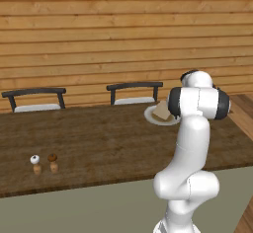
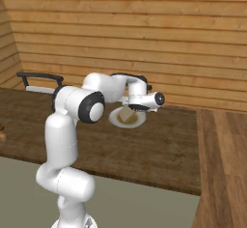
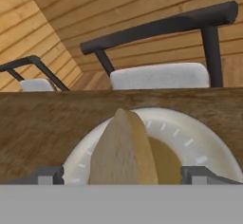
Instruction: Start the toaster. Once the lever pops up, take the bread to the plate on the dining counter.
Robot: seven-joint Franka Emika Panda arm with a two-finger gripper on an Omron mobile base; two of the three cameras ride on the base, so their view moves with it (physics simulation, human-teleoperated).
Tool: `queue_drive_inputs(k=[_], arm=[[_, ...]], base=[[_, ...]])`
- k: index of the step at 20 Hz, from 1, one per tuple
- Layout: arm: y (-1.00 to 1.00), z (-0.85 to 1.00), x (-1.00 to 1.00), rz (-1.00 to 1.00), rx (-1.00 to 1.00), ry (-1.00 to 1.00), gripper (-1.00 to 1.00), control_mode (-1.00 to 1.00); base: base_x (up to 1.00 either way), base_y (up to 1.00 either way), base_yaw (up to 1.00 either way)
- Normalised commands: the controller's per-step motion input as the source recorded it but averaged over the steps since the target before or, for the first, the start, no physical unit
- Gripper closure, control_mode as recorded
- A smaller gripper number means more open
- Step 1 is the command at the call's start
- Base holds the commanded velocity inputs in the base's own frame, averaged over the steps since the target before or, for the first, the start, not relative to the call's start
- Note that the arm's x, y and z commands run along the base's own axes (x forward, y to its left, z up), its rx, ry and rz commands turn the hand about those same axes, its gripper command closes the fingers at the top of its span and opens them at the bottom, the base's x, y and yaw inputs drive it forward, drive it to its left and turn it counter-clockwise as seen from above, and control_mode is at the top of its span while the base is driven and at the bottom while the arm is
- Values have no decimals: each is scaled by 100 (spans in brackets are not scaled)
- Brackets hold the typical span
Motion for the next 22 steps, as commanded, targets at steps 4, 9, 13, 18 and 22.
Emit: queue_drive_inputs(k=[4,9,13,18,22], arm=[[0,9,0,0,-14,0,-100,-100],[0,17,-4,-1,-15,0,-100,-100],[1,40,-33,-3,-11,0,-100,-100],[36,48,-86,-5,-6,0,-100,-100],[20,53,-100,-8,-3,3,-100,-100]], base=[[0,0,0],[0,0,0],[0,0,0],[0,0,0],[0,0,0]])
